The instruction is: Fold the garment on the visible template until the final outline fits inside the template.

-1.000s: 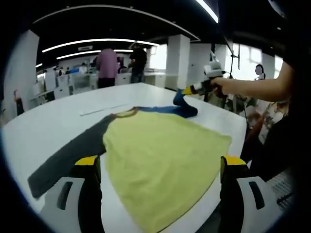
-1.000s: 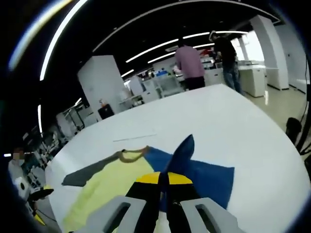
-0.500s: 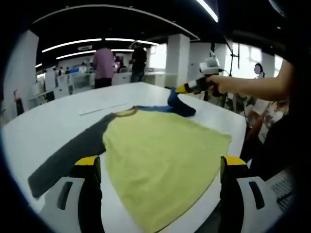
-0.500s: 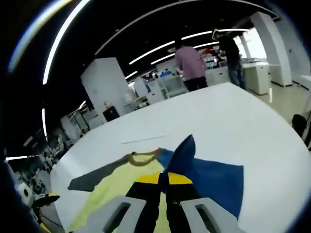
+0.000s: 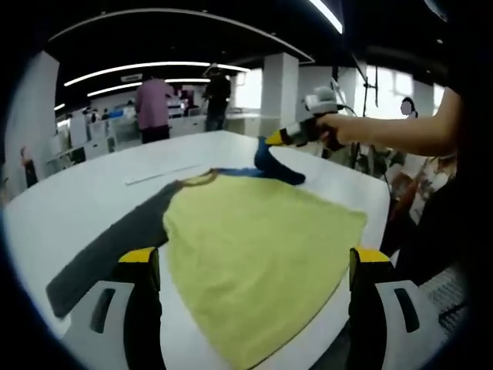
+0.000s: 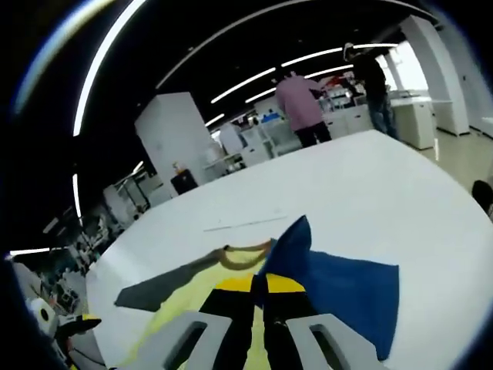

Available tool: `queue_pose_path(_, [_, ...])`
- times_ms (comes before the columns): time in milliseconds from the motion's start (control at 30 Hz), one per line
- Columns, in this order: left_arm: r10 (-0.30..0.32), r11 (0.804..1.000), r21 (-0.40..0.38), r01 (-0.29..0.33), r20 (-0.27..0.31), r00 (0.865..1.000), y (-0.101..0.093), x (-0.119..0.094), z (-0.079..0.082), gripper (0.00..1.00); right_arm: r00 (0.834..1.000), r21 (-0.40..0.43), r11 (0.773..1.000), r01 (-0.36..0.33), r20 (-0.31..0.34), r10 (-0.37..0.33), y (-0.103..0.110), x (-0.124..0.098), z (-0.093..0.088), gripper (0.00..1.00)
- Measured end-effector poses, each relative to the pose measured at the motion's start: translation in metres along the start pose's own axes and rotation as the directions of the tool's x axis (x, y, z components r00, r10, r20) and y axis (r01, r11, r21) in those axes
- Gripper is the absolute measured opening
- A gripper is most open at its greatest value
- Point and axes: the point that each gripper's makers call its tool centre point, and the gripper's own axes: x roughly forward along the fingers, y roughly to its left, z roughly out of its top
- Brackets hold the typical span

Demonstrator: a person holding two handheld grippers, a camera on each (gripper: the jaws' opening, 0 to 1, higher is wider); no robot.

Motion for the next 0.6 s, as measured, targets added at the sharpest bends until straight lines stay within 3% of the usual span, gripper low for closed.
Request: queue_pose_path(600, [0.007,1.0,0.005,-0.007,-0.007,1.0,-0.002,-0.002,0.001,0.99,0.998,0.017,0.998,-0.052,-0.018,0.052,0.026,0.032,-0.001,0.0])
